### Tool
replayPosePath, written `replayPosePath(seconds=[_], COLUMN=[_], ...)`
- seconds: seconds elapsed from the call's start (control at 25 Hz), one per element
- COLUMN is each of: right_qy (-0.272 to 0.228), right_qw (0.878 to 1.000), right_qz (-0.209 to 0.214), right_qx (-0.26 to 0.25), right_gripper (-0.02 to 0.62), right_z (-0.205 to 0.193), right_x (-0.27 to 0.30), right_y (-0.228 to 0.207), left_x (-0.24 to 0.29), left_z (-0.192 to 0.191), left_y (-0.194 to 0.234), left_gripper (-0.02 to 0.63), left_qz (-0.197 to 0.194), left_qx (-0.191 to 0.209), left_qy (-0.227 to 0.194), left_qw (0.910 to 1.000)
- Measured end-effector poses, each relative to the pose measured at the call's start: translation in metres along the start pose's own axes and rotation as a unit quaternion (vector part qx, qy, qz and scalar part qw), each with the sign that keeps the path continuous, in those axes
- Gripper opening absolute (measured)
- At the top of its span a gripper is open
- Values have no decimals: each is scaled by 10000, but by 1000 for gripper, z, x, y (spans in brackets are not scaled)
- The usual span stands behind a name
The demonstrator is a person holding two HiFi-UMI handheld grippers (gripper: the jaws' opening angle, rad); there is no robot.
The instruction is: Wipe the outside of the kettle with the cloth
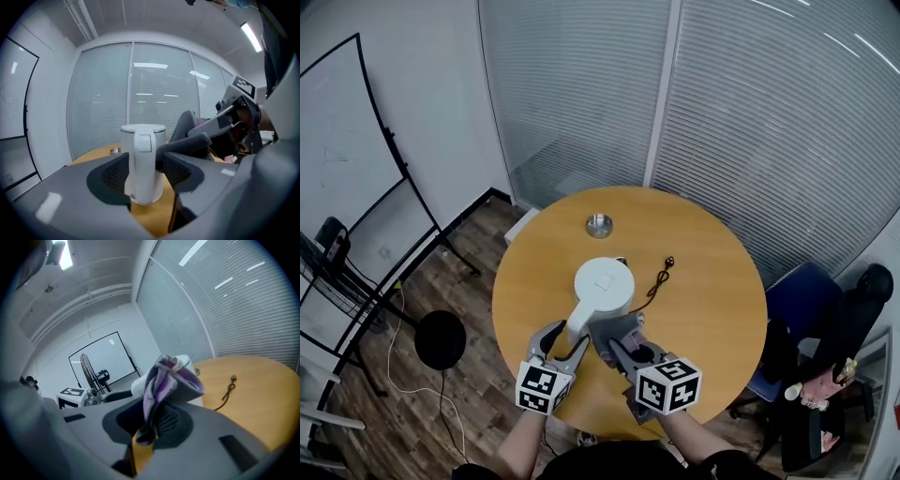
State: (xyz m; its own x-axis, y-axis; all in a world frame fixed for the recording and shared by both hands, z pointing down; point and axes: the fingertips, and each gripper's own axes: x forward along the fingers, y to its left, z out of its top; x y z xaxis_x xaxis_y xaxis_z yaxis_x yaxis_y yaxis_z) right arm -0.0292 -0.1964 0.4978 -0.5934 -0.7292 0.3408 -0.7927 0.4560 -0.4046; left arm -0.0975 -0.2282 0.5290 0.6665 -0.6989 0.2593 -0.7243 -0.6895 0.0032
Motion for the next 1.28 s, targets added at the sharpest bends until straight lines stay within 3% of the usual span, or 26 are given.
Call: replayPosePath(seconds=[0.2,0.32,0.56,0.92,1.28], right_qy=[-36,-33,-61,839,1724], right_qw=[9994,9987,9968,9934,9773], right_qz=[333,491,732,247,-316], right_qx=[50,145,318,737,1194], right_gripper=[41,43,41,41,41], right_z=[20,27,24,-57,-128], right_x=[15,23,30,57,78], right_y=[-4,-8,-14,-66,-114], left_x=[9,11,11,10,7], left_z=[1,-3,-4,-6,-6], left_y=[6,7,8,6,5], left_gripper=[207,166,160,160,160], left_qz=[273,385,556,596,653], left_qx=[-164,-88,-65,-66,-131], left_qy=[4,45,16,38,76], left_qw=[9995,9992,9984,9982,9977])
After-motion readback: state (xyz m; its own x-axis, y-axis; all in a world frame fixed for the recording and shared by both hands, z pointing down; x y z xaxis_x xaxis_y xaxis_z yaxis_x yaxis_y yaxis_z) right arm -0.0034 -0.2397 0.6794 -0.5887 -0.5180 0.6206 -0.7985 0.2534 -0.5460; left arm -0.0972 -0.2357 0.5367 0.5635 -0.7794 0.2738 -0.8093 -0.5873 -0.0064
